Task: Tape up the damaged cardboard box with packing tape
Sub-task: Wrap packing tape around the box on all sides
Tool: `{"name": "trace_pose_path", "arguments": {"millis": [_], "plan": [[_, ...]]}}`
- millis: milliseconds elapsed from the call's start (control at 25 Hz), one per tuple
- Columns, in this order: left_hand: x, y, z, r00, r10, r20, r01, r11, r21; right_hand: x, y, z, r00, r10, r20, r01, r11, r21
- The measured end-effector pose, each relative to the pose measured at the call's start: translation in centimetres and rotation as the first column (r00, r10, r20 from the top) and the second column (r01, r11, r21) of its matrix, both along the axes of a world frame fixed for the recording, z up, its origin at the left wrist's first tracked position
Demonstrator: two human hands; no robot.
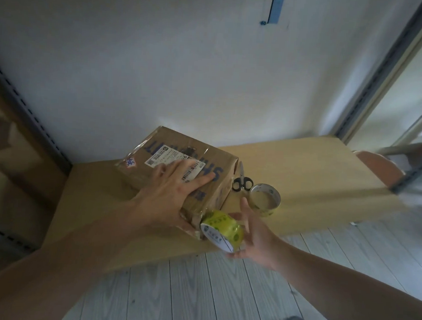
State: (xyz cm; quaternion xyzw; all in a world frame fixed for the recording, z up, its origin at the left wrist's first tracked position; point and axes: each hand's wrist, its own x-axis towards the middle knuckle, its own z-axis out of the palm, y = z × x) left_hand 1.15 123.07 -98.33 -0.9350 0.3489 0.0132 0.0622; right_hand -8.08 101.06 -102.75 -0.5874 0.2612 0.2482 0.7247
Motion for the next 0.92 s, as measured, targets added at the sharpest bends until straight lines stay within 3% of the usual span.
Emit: {"name": "trace_pose_path", "arguments": {"millis": [240,400,600,720,920], "plan": [[0.8,0.0,-0.6,0.993,-0.023,-0.114,0.022,1.0,-0.01,0.0,0.7,0.9,0.997,-0.078,-0.03,0.083,0.95,0.3],[0.4,-0.1,0.9,0.985,0.051,-0.165,-0.078,0.984,-0.163,0.8,-1.3,3.4,0.99,-0.126,0.067,0.098,0.941,0.324],[-0.1,0.2,2.5,0.974,0.141,-0.178,-0.208,0.869,-0.45,2.3,-2.5,6.5,0.965,-0.009,0.263,-0.02,0.994,0.106],[-0.9,0.8,3.3,0.967,0.187,-0.172,-0.254,0.747,-0.615,3.3,-1.5,9.5,0.892,0.119,0.437,-0.087,0.992,-0.094],[-3.8,1.5,3.6,0.944,0.243,-0.222,-0.318,0.494,-0.809,4.6,0.9,12.2,0.75,0.178,0.637,-0.067,0.979,-0.194]]}}
